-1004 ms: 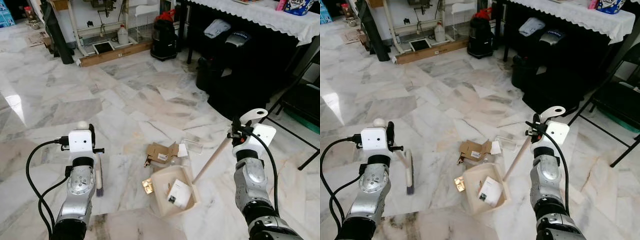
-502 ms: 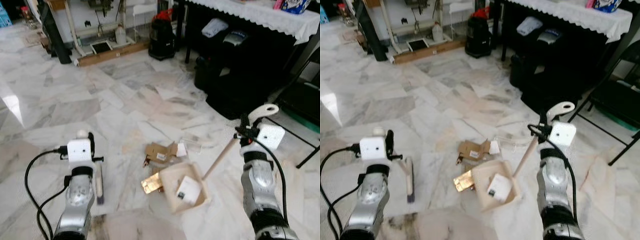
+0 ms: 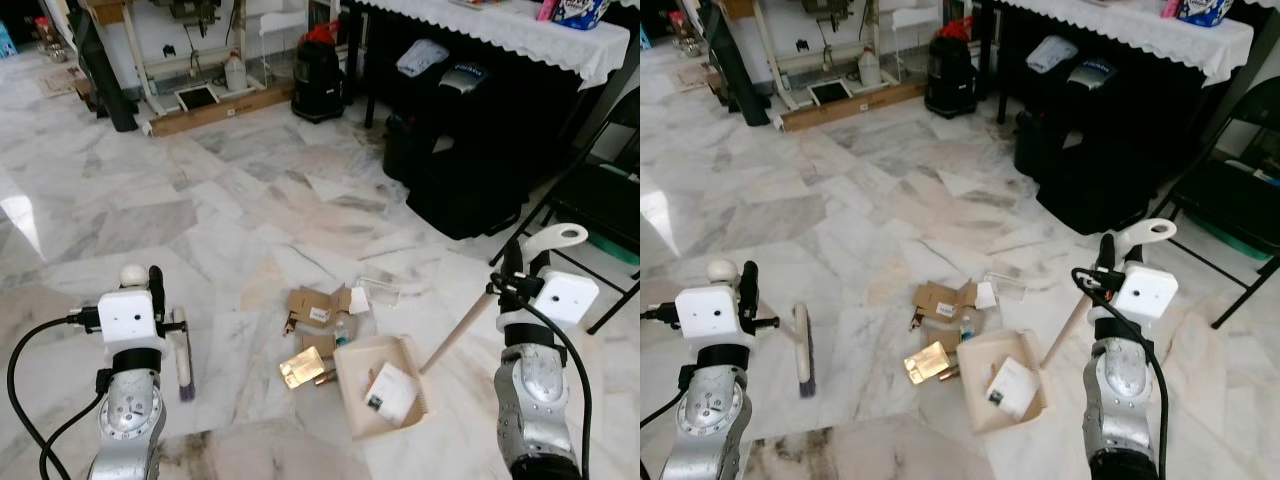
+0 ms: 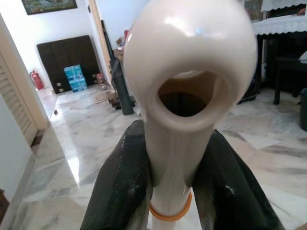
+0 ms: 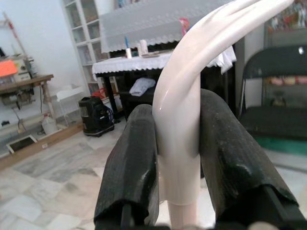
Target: Sweep floor
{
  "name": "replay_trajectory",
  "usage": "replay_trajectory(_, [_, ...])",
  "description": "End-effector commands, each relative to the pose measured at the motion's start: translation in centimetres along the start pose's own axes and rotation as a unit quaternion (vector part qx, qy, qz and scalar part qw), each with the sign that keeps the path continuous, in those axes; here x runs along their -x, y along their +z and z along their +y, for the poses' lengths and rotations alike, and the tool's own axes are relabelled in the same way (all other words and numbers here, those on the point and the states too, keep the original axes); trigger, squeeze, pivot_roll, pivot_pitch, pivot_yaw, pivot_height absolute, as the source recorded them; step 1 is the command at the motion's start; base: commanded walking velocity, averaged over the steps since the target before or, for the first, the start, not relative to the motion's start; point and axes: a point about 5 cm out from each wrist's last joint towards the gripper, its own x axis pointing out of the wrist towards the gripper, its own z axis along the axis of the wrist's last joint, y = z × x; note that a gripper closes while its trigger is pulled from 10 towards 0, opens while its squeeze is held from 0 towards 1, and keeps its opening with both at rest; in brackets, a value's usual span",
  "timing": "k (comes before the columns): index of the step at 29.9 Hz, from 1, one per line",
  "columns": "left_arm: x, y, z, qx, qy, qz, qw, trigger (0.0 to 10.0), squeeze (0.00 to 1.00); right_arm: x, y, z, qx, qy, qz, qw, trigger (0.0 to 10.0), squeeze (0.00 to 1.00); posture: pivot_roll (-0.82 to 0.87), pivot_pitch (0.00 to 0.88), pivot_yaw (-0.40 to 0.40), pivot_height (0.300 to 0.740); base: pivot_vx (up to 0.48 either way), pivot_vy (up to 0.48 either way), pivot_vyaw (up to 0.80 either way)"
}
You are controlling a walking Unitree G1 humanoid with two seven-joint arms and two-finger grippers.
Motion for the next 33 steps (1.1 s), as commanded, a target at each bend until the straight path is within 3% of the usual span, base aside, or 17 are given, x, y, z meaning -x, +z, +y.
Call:
replay_trajectory(1, [-0.2,1.3,0.0,-0.004,0.0,-0.026,1.0,10.0,0.0,-0.5,1.7,0.0,-0.04,-0.016,-0.037,0.998,10.0,0.0,0.11,0.0,0.023,0.74,0.0,0.0,0.0])
replay_trajectory(6, [0.0,1.7,-0.2,-0.001,-0.005,-0.023,1.0,10.0,0.0,0.4,1.5,-0.7,-0.08,-0.056,-0.027,0.995,10.0,0.0,0.11,0.0,0.037,0.74,0.0,0.0,0.0])
replay_trajectory(16, [0.8,2.7,0.8,0.005,0.011,-0.031,0.999,10.0,0.0,2.0,2.0,-0.8,-0.081,-0.058,-0.011,0.995,10.0,0.0,0.12,0.0,0.011,0.74,0.0,0.0,0.0])
replay_trajectory(33, [2.8,3.8,0.4,0.015,0.004,-0.024,1.0,10.0,0.0,2.2,3.6,0.2,-0.051,-0.022,-0.011,0.998,10.0,0.0,0.1,0.0,-0.012,0.74,0.0,0.0,0.0])
